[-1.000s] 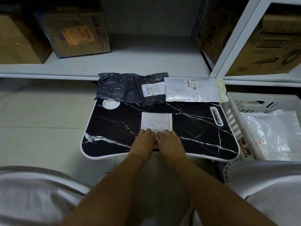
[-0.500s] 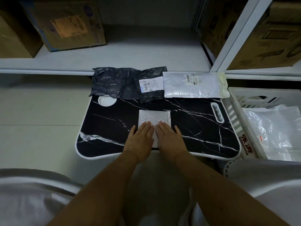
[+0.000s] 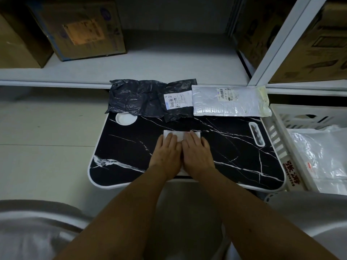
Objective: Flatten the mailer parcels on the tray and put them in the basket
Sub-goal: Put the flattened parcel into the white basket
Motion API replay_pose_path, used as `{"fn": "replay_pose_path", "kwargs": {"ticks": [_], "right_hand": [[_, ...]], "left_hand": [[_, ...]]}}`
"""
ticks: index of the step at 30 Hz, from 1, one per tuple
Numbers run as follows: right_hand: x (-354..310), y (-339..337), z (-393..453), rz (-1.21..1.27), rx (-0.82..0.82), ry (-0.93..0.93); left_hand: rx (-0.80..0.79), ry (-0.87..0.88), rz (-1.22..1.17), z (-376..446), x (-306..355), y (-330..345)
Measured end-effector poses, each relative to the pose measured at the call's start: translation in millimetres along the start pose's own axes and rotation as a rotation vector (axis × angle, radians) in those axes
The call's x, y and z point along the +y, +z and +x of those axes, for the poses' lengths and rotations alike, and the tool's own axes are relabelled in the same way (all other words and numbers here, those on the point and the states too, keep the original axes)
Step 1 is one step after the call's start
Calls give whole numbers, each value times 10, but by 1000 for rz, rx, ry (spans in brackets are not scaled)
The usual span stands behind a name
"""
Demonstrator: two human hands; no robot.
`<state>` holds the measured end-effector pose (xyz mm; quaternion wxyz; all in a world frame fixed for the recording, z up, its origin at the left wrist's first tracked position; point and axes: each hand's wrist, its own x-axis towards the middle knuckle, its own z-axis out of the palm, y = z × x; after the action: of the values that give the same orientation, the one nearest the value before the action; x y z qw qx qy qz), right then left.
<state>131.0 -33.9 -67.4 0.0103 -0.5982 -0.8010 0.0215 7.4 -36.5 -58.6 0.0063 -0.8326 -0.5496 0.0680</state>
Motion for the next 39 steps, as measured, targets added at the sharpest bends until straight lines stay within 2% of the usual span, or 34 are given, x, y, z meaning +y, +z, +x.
{"fn": "replay_pose_path", "kwargs": {"ticks": [3, 5, 10, 16, 21, 25, 29, 32, 39], "right_hand": [[48, 31, 79, 147, -136, 38], [87, 27, 100, 148, -177, 42], [97, -10, 111, 66, -161, 37], [31, -54, 149, 59, -222, 78], [-52, -107, 132, -50, -280, 248], [-72, -125, -10, -12, -257, 397], [-75, -75, -215, 31, -113, 223], [-106, -14, -392, 34, -158, 81], [-115, 13, -543, 18, -219, 166]], "left_hand": [[-150, 10, -85, 61, -50, 14], [-195, 22, -96, 90, -76, -14], [-144, -18, -103, 129, -122, -51], [-111, -12, -37, 145, -118, -89], [-92, -140, -33, 89, 1, -82], [-90, -253, -16, 4, 107, -66], [-42, -261, -46, -144, 45, -70], [-68, -107, -49, -363, 6, 7], [-237, -116, -45, -444, -26, 104]]}}
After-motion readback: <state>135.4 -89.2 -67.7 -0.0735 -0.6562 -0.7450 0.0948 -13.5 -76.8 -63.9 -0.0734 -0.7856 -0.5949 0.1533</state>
